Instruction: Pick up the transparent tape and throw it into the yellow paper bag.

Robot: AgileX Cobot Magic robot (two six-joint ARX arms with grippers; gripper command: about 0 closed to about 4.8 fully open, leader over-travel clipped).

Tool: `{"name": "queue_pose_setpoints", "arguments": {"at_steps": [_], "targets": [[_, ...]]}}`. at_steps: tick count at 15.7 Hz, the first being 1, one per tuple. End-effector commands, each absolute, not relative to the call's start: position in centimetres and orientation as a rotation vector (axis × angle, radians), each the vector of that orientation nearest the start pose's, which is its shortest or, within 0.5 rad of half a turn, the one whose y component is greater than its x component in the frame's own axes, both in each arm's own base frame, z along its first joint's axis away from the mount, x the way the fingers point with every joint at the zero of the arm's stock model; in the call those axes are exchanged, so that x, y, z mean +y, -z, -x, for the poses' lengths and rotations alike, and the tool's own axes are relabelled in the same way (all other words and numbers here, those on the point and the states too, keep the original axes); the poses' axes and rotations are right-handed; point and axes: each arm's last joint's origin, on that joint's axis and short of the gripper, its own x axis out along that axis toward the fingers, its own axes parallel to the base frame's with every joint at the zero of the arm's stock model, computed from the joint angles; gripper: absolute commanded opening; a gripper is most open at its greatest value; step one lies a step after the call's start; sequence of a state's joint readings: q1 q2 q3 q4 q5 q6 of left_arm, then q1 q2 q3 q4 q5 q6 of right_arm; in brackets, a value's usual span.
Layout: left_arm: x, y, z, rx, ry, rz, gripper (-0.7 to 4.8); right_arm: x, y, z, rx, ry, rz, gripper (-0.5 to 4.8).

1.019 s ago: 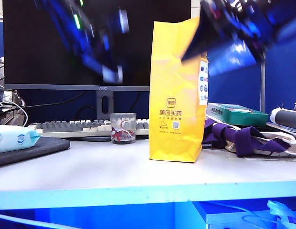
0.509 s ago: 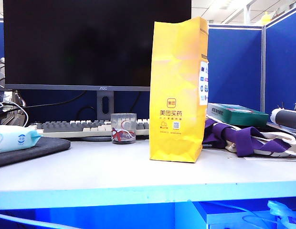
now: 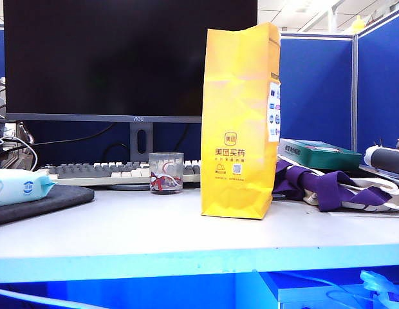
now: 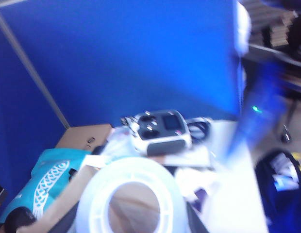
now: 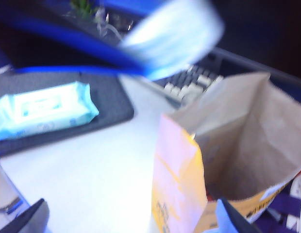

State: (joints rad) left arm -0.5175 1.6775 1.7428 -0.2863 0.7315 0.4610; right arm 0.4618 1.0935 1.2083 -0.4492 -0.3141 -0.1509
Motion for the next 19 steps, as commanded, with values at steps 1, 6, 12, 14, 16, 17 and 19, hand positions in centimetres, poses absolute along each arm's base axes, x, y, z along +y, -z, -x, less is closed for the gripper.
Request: {"name": "queue_pose_setpoints", "arguments": {"at_steps": [1, 6, 12, 14, 16, 17, 19], "targets": [[-21.5, -40.5, -33.9, -0.062, 1.266, -0.328, 2.14, 10.8, -39.7, -19.7, 0.267, -0.796, 0.173, 4.59], [-22.8, -38.6, -36.5, -0.069, 1.173, -0.269, 2.14, 10.8, -39.7, -19.7, 0.264, -0.794, 0.180, 4.59], [-23.6, -38.9, -36.7, -0.056, 1.210, -0.187, 4.79, 10.8, -39.8, -19.7, 0.258, -0.794, 0.180, 4.59], [-23.6, -39.1, -36.6, -0.049, 1.193, -0.172, 4.79, 10.9, -39.7, -19.8, 0.262, -0.794, 0.181, 4.59], [-22.3, -40.9, -35.1, -0.030, 1.073, -0.236, 4.79, 10.9, -39.7, -19.9, 0.248, -0.789, 0.217, 4.59], [-20.4, -42.9, -33.3, -0.025, 0.972, -0.332, 4.79, 10.7, -39.9, -19.8, 0.228, -0.746, 0.252, 4.63], [-16.1, -46.7, -29.3, 0.002, 0.791, -0.413, 4.79, 10.4, -40.7, -19.4, 0.157, -0.705, 0.261, 4.63]]}}
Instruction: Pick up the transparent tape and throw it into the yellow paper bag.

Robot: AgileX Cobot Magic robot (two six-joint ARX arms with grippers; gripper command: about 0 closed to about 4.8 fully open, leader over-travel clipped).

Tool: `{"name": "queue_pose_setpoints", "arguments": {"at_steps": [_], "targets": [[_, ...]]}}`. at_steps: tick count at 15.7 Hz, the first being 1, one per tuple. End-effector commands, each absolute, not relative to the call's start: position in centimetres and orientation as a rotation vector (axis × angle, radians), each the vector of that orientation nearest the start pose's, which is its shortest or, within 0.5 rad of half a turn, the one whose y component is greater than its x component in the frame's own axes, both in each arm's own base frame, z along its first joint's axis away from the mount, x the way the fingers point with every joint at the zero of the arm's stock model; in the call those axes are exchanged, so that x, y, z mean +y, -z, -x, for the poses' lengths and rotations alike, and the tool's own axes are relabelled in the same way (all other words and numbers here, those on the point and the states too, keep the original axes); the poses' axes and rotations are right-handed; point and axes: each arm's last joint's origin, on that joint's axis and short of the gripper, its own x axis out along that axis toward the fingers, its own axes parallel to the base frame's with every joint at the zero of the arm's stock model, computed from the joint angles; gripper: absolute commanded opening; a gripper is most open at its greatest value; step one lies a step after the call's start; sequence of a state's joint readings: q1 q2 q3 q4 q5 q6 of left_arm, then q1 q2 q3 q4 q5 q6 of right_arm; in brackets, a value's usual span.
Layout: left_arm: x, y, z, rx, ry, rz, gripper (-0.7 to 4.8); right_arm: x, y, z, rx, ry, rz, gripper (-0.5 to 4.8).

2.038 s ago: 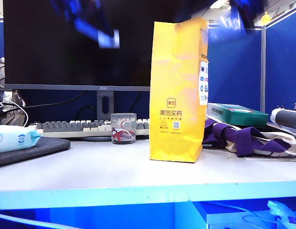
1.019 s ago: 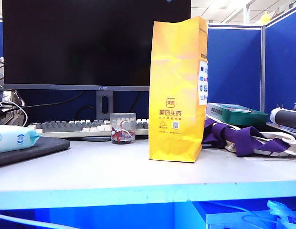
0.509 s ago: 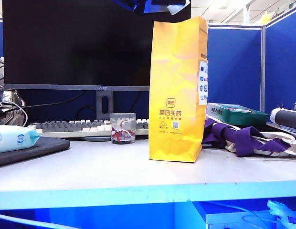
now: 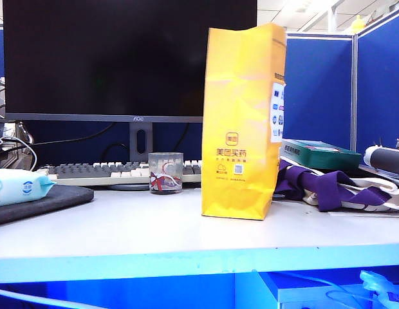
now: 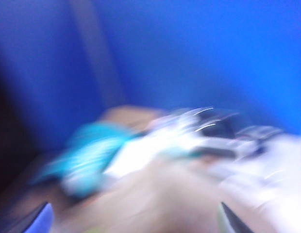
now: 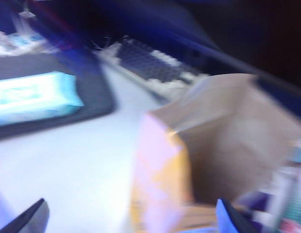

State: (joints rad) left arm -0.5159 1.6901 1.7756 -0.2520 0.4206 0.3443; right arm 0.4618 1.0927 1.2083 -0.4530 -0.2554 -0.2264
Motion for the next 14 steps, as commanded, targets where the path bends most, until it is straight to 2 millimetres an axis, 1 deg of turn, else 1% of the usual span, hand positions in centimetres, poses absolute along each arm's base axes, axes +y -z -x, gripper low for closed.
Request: {"name": "queue_pose_setpoints", "arguments": {"at_steps": [1, 2, 3, 4, 5, 6, 7, 8, 9, 11, 12, 13, 14], "targets": [[-13.3, -48.3, -27.3, 0.005, 0.798, -0.388, 4.79, 10.2, -41.3, -19.1, 0.110, -0.699, 0.255, 4.63], [-10.1, -49.4, -25.5, 0.028, 0.779, -0.344, 4.79, 9.9, -41.9, -18.5, 0.070, -0.694, 0.248, 4.63], [-7.9, -49.8, -24.2, 0.078, 0.725, -0.333, 4.79, 9.5, -42.5, -17.6, 0.039, -0.682, 0.245, 4.63], [-5.5, -49.7, -23.3, 0.147, 0.652, -0.329, 4.79, 9.0, -43.0, -16.8, 0.012, -0.662, 0.242, 4.63], [-2.6, -49.3, -22.0, 0.242, 0.553, -0.345, 4.79, 8.1, -43.8, -15.3, -0.036, -0.624, 0.237, 4.63], [-1.1, -49.1, -20.9, 0.294, 0.519, -0.329, 4.79, 7.3, -44.5, -13.8, -0.077, -0.588, 0.230, 4.63], [-0.4, -49.2, -19.8, 0.288, 0.534, -0.281, 4.79, 6.5, -45.1, -12.3, -0.115, -0.551, 0.223, 4.63], [0.6, -49.0, -18.4, 0.262, 0.514, -0.273, 4.79, 5.7, -45.6, -10.8, -0.158, -0.543, 0.207, 4.63], [0.8, -48.7, -17.2, 0.240, 0.491, -0.277, 4.79, 4.9, -46.0, -9.3, -0.200, -0.522, 0.192, 4.63], [0.4, -47.2, -13.7, 0.223, 0.464, -0.291, 4.79, 2.8, -46.3, -5.5, -0.281, -0.431, 0.164, 4.63], [0.3, -46.3, -12.3, 0.226, 0.419, -0.302, 4.79, 2.1, -46.1, -4.2, -0.324, -0.428, 0.145, 4.64], [0.2, -44.9, -10.4, 0.204, 0.354, -0.310, 4.79, 1.4, -45.3, -2.7, -0.366, -0.428, 0.105, 4.63], [0.0, -44.0, -9.0, 0.156, 0.338, -0.263, 4.79, 1.1, -44.4, -2.2, -0.371, -0.431, 0.082, 4.63]]}}
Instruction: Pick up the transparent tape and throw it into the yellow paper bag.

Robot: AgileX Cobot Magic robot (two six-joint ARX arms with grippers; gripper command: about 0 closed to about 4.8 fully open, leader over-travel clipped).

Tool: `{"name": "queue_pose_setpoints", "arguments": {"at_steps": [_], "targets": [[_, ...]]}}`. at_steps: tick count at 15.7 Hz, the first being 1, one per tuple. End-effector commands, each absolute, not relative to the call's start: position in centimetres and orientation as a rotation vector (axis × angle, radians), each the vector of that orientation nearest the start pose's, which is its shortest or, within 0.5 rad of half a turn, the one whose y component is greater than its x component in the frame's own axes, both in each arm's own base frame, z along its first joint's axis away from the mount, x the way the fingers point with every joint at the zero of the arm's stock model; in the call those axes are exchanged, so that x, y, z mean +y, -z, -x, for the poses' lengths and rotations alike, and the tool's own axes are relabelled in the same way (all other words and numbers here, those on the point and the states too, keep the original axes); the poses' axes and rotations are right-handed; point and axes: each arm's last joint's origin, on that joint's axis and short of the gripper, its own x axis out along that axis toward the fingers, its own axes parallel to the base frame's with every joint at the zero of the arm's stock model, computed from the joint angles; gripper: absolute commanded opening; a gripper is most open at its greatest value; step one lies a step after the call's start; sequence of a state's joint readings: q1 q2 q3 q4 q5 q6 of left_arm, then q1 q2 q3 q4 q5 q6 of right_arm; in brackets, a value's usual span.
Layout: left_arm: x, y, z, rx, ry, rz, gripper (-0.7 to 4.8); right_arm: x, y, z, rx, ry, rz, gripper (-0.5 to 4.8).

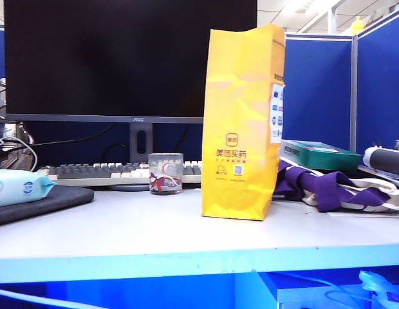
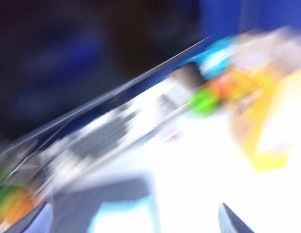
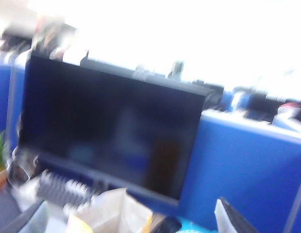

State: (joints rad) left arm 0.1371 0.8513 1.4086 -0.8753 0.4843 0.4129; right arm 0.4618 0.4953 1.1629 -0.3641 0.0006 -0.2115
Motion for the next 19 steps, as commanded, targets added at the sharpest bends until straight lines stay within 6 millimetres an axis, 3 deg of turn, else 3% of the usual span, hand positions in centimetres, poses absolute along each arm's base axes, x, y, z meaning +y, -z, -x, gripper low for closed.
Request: {"name": "queue_pose_setpoints", "arguments": {"at_steps": [1, 4, 7, 10, 14, 19], "targets": [[-0.2, -43.0, -7.4, 0.090, 0.313, -0.202, 4.79, 1.1, -43.0, -2.1, -0.363, -0.456, 0.010, 4.63], [-0.3, -38.9, -2.7, -0.065, 0.102, -0.138, 4.79, 2.3, -36.9, -4.1, -0.291, -0.549, -0.116, 4.63], [-0.3, -36.1, -0.7, -0.121, 0.007, -0.057, 4.79, 3.4, -32.4, -6.2, -0.257, -0.569, -0.215, 4.63], [0.0, -33.5, -2.4, -0.048, -0.012, 0.026, 4.79, 4.4, -28.4, -7.9, -0.258, -0.597, -0.291, 4.63], [0.5, -29.7, -5.7, -0.036, -0.029, 0.110, 4.79, 5.7, -24.0, -8.7, -0.192, -0.604, -0.261, 4.63], [0.8, -23.7, -8.2, 0.122, -0.029, 0.190, 4.79, 6.2, -21.7, -8.9, -0.121, -0.613, -0.192, 4.62]]}}
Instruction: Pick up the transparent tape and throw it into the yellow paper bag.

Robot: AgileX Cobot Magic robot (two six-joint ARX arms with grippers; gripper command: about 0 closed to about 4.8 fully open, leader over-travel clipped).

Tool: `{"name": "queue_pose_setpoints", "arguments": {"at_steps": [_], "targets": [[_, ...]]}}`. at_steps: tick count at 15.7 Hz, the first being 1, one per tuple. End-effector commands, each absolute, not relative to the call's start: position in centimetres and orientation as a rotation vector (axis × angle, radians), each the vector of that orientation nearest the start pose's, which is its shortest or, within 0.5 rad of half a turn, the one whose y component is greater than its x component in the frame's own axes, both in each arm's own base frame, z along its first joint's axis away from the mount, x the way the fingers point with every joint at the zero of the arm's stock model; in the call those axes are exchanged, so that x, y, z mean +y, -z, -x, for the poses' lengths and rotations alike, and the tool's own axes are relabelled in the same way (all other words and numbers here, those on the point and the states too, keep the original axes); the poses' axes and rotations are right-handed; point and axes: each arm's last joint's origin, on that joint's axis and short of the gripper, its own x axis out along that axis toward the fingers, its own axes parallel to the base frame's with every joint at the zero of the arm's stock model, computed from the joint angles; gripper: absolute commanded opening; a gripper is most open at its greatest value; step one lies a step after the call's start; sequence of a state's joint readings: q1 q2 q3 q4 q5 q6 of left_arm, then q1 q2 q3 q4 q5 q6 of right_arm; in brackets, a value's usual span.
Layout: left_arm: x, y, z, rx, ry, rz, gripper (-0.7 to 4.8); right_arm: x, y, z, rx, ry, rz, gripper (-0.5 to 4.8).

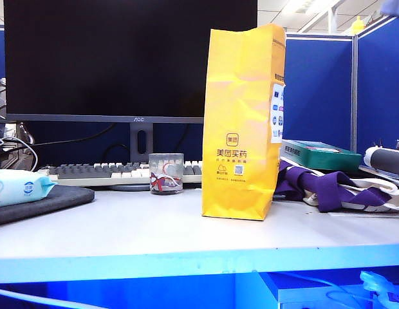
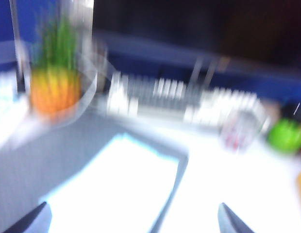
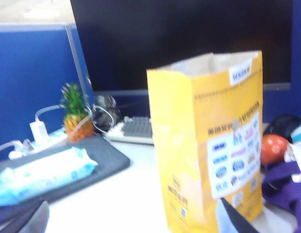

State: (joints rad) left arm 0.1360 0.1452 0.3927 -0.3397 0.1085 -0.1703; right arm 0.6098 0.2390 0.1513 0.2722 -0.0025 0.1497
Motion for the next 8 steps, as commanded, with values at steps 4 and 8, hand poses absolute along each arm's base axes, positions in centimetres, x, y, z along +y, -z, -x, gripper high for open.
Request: {"name": "queue_pose_setpoints", "arguments": {"at_steps": [4, 8], "targets": [[0.7, -22.0, -8.7, 0.173, 0.016, 0.150, 4.79, 6.3, -20.0, -9.1, -0.054, -0.604, -0.124, 4.56], [0.7, -21.2, -9.1, 0.162, 0.035, 0.126, 4.79, 5.8, -21.4, -8.5, -0.242, -0.399, -0.025, 4.49]]}}
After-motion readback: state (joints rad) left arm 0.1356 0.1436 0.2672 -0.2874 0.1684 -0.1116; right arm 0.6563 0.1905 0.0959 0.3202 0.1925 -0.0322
